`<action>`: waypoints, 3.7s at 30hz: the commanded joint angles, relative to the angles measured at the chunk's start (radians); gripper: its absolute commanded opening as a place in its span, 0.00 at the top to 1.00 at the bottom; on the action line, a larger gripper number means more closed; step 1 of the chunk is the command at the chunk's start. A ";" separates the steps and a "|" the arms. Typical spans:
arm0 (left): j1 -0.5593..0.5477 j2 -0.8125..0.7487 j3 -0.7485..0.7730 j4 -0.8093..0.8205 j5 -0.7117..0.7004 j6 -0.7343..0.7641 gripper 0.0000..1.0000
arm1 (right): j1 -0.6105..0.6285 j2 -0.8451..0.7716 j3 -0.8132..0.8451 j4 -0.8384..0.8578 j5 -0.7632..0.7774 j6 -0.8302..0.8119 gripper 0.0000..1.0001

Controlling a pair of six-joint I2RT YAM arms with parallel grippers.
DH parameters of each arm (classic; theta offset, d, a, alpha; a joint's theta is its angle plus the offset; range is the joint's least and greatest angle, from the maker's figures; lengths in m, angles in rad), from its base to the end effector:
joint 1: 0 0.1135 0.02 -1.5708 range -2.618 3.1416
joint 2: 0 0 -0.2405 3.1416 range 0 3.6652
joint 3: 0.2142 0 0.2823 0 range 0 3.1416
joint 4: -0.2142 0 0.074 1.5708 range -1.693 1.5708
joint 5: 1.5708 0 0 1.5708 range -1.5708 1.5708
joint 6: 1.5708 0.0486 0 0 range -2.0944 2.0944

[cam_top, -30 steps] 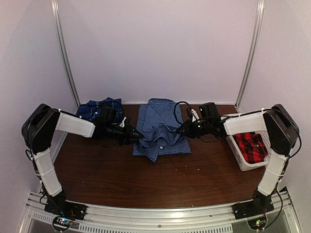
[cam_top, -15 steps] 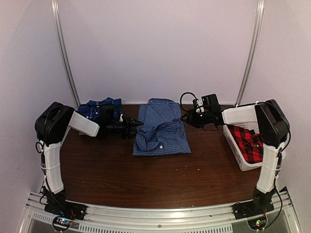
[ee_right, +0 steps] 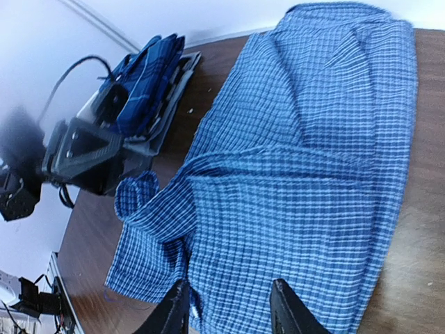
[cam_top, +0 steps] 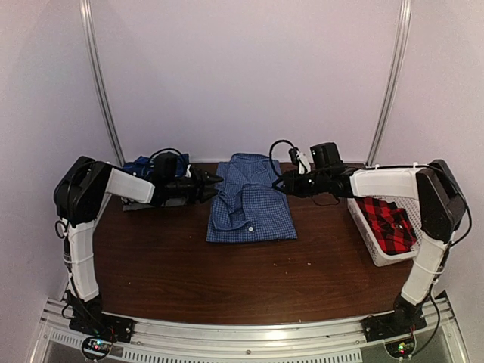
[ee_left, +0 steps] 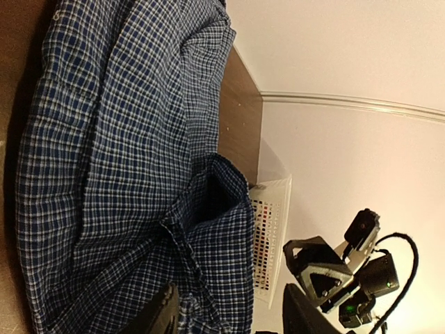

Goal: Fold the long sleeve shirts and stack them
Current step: Fold the rectangle-folded shirt at the center of the board.

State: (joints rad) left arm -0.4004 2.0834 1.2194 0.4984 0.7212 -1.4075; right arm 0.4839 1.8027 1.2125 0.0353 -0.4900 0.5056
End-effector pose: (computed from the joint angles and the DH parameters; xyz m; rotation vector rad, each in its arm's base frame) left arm 0.4166 -0.2112 0.1128 -0.5819 2.2817 -1.7638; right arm 0.3764 0.2236 0.1823 -0.2866 2.2370 1.0819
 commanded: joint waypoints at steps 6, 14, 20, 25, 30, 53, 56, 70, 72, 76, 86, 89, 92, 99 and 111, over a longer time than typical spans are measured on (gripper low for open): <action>0.009 0.027 0.052 -0.049 -0.016 0.049 0.49 | 0.155 0.167 0.129 -0.048 -0.115 -0.110 0.66; 0.023 0.015 0.098 -0.139 -0.021 0.113 0.48 | 0.196 0.352 0.336 -0.130 -0.142 -0.125 0.68; 0.044 -0.021 0.180 -0.306 -0.037 0.230 0.47 | 0.192 0.490 0.527 -0.186 -0.137 -0.103 0.67; 0.045 -0.118 0.161 -0.436 -0.080 0.338 0.45 | 0.164 0.628 0.700 -0.200 -0.129 -0.027 0.66; 0.043 -0.258 -0.005 -0.469 -0.111 0.396 0.45 | 0.135 0.756 0.858 -0.193 -0.135 0.060 0.66; -0.088 -0.221 -0.140 -0.541 -0.229 0.465 0.46 | 0.122 0.513 0.773 -0.118 -0.160 0.084 0.57; -0.093 -0.202 -0.134 -0.533 -0.236 0.464 0.46 | 0.122 0.451 0.724 -0.108 -0.151 0.074 0.57; -0.097 -0.142 -0.033 -0.538 -0.224 0.481 0.72 | 0.117 0.239 0.483 -0.063 -0.109 0.031 0.56; -0.097 -0.141 -0.021 -0.538 -0.221 0.484 0.77 | 0.116 0.224 0.456 -0.058 -0.101 0.029 0.56; -0.097 -0.132 0.006 -0.547 -0.215 0.491 0.86 | 0.116 0.191 0.409 -0.051 -0.089 0.020 0.57; -0.097 -0.064 0.095 -0.555 -0.190 0.490 1.00 | 0.112 0.111 0.285 -0.058 -0.050 -0.013 0.57; -0.097 -0.054 0.102 -0.558 -0.193 0.487 1.00 | 0.112 0.087 0.248 -0.060 -0.037 -0.023 0.57; -0.098 -0.054 0.099 -0.578 -0.195 0.496 1.00 | 0.112 0.068 0.211 -0.063 -0.034 -0.028 0.57; -0.099 -0.157 0.011 -0.608 -0.252 0.521 0.78 | 0.111 0.011 0.118 -0.069 -0.013 -0.052 0.57; -0.179 -0.266 -0.159 -0.565 -0.259 0.456 0.68 | 0.112 -0.039 0.028 -0.059 0.001 -0.054 0.57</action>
State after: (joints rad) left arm -0.5564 1.8526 1.0809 -0.1062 0.4778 -0.9272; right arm 0.5995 1.8019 1.2636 -0.0422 -0.5083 0.4549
